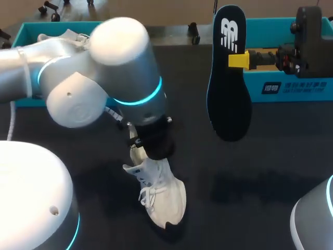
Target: Take the shoe out of the shoebox, open the shoe tongue, remove and reinsert the insole, then place the shoe into the shoebox
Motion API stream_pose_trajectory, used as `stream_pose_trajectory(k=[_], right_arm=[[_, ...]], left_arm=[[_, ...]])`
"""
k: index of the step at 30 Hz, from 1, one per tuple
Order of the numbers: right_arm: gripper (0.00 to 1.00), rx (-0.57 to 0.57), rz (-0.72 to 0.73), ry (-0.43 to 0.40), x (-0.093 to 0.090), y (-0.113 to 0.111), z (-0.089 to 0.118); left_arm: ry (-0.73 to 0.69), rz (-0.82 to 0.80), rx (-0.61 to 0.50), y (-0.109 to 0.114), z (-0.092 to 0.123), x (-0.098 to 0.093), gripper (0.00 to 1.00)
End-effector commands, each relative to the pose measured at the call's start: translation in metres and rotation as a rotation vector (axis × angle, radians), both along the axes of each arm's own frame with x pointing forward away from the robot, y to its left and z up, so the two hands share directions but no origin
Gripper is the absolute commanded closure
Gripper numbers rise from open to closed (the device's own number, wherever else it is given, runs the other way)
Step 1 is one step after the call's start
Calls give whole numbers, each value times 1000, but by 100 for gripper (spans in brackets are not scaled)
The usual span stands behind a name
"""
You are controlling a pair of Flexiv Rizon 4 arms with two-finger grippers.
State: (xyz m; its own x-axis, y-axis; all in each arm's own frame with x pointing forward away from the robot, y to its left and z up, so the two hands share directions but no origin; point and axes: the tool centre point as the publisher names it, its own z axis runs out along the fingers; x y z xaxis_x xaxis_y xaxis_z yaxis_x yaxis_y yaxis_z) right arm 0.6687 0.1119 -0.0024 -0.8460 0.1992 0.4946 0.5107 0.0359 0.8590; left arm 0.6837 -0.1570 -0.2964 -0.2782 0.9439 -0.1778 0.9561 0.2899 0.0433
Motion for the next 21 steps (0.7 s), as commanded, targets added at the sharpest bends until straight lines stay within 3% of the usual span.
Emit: stream_pose_trajectory(k=[1,21], right_arm=[[100,-2,-1,1,0,2,0],[100,-2,-1,1,0,2,0]], left_arm=[[-81,-191,78,-3,5,0,100],[-26,-289,78,-10,-12,-6,100]])
